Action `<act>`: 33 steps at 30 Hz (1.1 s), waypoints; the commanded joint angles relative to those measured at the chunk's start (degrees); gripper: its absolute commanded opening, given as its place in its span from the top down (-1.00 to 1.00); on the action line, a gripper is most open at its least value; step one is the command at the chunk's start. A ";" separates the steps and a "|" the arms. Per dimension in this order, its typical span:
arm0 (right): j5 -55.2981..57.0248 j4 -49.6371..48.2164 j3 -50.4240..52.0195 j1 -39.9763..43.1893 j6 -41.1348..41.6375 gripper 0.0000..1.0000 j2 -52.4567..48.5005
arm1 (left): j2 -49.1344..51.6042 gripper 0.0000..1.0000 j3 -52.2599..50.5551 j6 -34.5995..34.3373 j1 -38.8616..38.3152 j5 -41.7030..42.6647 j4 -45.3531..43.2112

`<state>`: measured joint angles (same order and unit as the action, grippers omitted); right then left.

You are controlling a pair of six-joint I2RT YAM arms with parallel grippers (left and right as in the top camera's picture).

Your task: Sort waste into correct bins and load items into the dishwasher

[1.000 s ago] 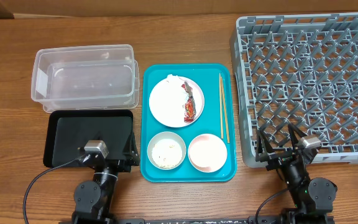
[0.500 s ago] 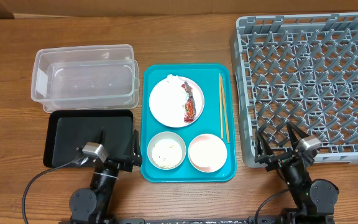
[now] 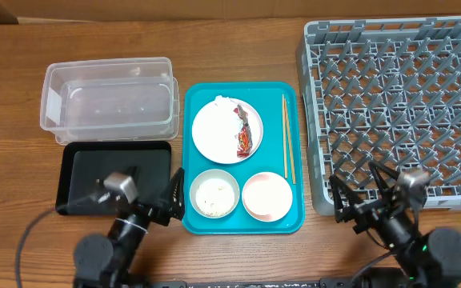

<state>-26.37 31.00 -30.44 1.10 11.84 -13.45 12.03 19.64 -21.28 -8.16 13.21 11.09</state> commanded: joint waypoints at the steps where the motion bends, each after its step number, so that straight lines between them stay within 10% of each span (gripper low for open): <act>1: -0.31 6.62 -8.92 0.24 0.37 -0.99 -9.88 | 10.03 -1.00 11.30 -0.79 -0.11 2.08 7.15; 9: -0.50 25.88 -31.87 0.24 0.33 -1.00 -33.24 | 37.24 -1.00 40.59 -0.50 -0.11 15.63 33.53; 16: -7.04 30.27 -36.04 0.26 1.68 -1.00 -40.83 | 47.58 -1.00 47.06 -0.22 -2.05 31.15 34.10; 26: -6.97 29.59 -36.02 0.26 1.92 -1.00 -41.27 | 61.81 -0.59 46.01 -0.61 -27.36 -3.30 39.41; 33: -6.75 30.25 -36.02 0.26 1.90 -1.00 -41.27 | 75.76 -0.29 46.01 -2.12 -34.14 -6.23 35.36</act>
<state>-32.80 61.21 -64.99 1.10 13.52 -55.13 84.33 65.93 -22.44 -41.08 11.42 46.96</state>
